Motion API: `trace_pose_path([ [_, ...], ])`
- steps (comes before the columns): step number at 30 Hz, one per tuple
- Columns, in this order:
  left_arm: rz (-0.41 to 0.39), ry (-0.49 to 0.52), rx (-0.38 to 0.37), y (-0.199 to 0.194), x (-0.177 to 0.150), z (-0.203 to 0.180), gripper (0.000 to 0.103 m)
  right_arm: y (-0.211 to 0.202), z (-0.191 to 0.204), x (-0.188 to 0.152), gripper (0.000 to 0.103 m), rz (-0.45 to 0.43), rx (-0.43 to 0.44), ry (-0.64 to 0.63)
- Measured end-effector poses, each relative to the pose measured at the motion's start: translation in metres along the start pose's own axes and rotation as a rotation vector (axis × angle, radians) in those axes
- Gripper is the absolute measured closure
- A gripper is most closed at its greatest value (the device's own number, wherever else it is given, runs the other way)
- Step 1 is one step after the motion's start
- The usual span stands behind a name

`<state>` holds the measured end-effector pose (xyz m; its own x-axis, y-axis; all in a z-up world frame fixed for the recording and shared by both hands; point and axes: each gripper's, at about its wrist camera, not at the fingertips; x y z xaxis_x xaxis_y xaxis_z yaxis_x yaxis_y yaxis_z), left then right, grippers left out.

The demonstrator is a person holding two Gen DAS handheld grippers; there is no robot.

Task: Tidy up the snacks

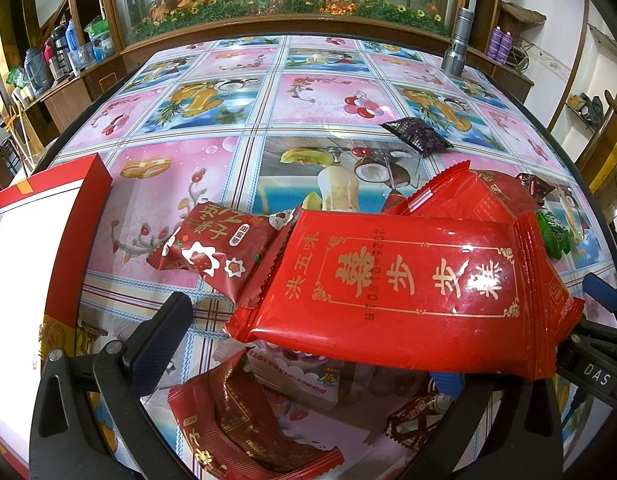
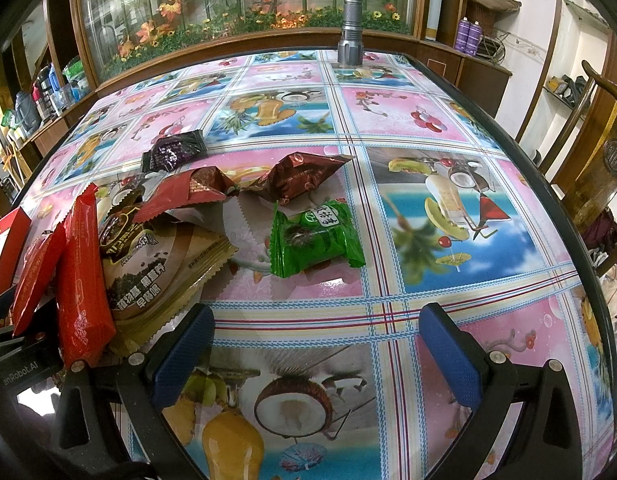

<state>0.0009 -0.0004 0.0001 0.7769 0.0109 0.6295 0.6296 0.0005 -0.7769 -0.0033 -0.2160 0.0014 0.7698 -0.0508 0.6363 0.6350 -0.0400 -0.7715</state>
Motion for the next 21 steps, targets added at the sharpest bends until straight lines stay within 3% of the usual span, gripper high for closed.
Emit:
trace_pose_path([
  [18, 0.001, 0.0, -0.001, 0.0001, -0.0001, -0.0003, 0.0, -0.0026, 0.0019, 0.0017, 0.0, 0.002, -0.004, 0.004],
  [21, 0.019, 0.026, -0.019, -0.0031, -0.0031, 0.0007, 0.0, -0.0061, 0.0039, 0.0001, 0.0, 0.035, 0.016, -0.024],
])
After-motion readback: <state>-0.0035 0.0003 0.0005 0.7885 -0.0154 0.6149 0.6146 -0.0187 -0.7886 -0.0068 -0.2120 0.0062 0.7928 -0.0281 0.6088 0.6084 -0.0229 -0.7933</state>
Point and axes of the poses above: each gripper's, at about its wrist camera, not at the fingertips, and y roughly the way its jaws point, z to its left, x to its top, and after that the axes turned 3 degrees about -z, right-handed
